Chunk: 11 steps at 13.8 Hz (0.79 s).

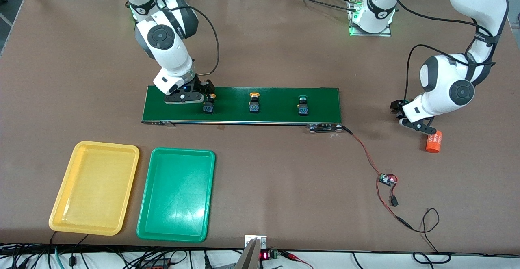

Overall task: Sort buttons by color to trays
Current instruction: 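Grasp the belt-end button with the right gripper while the left grasps another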

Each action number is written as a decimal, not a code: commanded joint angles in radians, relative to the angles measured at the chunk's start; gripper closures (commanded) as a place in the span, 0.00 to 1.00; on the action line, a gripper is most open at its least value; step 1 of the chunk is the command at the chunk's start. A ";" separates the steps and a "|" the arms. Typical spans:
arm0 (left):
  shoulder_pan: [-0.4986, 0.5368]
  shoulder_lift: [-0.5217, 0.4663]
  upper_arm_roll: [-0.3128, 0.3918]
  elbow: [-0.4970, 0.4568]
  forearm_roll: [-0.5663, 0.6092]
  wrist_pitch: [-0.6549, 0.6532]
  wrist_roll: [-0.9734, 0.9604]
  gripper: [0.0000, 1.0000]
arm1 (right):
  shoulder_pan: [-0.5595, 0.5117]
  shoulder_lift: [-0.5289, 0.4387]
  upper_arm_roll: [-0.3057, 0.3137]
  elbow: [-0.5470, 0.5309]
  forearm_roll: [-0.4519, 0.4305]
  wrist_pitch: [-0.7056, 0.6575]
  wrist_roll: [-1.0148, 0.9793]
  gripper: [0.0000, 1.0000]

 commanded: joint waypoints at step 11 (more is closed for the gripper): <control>-0.041 -0.042 -0.085 0.218 -0.023 -0.342 -0.041 0.93 | -0.044 0.101 0.000 0.015 -0.089 0.088 0.013 0.08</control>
